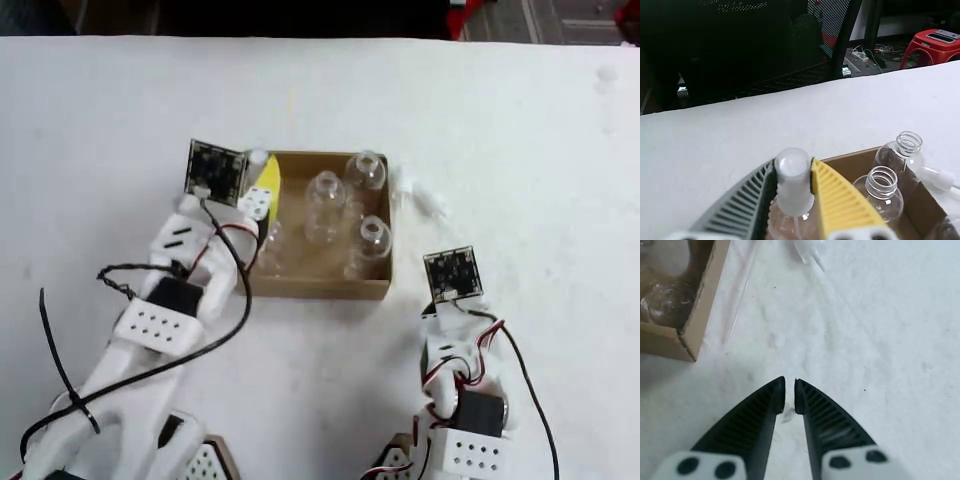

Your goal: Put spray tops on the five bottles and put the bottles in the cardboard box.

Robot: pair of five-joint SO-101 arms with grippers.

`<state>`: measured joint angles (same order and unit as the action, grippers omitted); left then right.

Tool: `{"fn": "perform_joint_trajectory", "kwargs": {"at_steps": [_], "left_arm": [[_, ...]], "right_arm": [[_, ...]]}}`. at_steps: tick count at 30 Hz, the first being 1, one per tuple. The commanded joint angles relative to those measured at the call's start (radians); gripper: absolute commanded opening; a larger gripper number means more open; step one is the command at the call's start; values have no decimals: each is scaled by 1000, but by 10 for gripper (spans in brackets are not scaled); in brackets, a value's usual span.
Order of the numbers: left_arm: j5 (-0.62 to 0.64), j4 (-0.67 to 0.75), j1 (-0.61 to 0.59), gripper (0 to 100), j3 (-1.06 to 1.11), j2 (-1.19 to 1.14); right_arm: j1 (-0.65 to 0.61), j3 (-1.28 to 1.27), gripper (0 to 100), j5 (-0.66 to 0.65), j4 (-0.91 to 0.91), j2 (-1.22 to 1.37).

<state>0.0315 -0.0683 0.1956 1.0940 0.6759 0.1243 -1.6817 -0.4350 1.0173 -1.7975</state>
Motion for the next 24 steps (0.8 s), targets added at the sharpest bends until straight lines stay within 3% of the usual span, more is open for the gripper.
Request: {"fn": "perform_joint_trajectory", "kwargs": {"at_steps": [1, 10, 18, 24], "left_arm": [[-11, -147, -13, 20, -157, -25], [-14, -180, 7, 20, -203, -120], [-14, 3, 7, 20, -91, -117], [-9, 17, 7, 20, -84, -77]], "right_arm": [[-5, -9, 18, -18, -21, -5], [-4, -9, 18, -18, -21, -5], [-4, -9, 18, -18, -21, -5], [-5, -9, 18, -18, -22, -5]]}}
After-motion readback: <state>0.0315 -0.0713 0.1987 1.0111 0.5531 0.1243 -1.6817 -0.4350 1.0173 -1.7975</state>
